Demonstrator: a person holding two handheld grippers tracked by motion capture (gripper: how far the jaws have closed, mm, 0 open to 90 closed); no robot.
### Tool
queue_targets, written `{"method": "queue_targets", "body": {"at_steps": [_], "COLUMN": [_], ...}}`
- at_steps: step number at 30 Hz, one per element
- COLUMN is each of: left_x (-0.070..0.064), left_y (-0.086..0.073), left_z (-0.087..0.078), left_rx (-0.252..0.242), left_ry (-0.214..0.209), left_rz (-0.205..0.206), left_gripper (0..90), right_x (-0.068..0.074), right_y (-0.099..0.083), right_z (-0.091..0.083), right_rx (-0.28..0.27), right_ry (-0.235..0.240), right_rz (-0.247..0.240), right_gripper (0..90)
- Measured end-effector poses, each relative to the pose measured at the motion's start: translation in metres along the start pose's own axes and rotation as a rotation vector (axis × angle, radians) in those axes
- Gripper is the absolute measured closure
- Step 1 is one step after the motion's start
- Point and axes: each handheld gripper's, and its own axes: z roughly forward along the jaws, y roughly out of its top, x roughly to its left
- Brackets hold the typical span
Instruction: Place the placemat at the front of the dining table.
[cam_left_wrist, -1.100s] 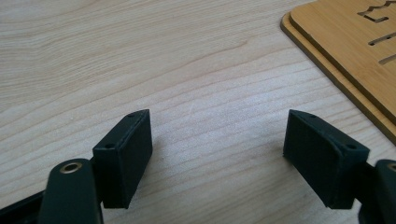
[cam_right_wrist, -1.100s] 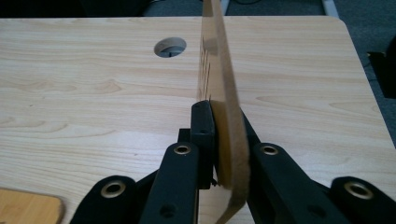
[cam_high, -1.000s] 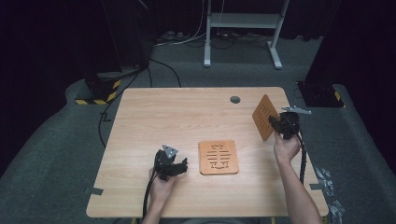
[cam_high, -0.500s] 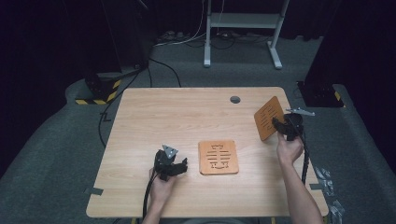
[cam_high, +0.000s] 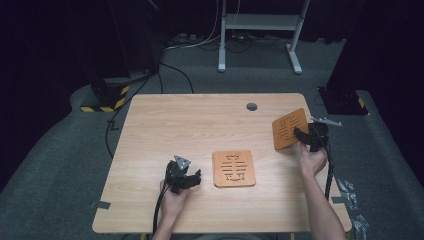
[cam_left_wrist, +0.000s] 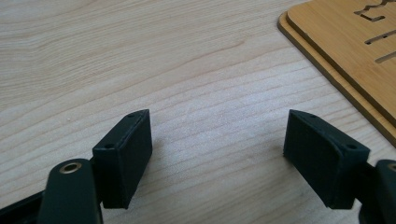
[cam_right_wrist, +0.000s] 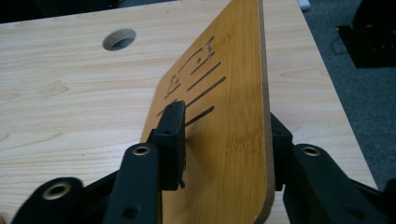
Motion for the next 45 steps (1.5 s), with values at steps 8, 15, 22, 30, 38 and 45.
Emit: {"method": "queue_targets", "body": {"at_steps": [8, 15, 22, 30, 38, 45], "left_x": [0.0, 0.0, 0.0, 0.0, 0.0, 0.0], "left_y": [0.0, 0.0, 0.0, 0.0, 0.0, 0.0], "left_z": [0.0, 0.0, 0.0, 0.0, 0.0, 0.0], "left_rx": [0.001, 0.001, 0.0, 0.0, 0.0, 0.0], "left_ry": [0.0, 0.0, -0.001, -0.001, 0.0, 0.0], "left_rz": [0.001, 0.0, -0.001, -0.001, -0.001, -0.001], "left_gripper": [23.8, 23.6, 23.6, 23.6, 23.6, 23.6], "right_x": [-0.009, -0.009, -0.005, -0.003, 0.003, 0.007], "right_y": [-0.003, -0.005, -0.009, -0.012, -0.013, -0.016], "right_z": [0.0, -0.005, -0.009, -0.015, -0.023, -0.031], "right_rx": [-0.008, -0.019, -0.026, -0.041, -0.053, -0.065], "right_ry": [-0.082, -0.064, -0.019, 0.02, 0.049, 0.086], "right_rz": [0.0, 0.022, 0.01, -0.005, -0.026, -0.043], "right_gripper": [48.4, 44.4, 43.6, 43.2, 43.0, 43.1]}}
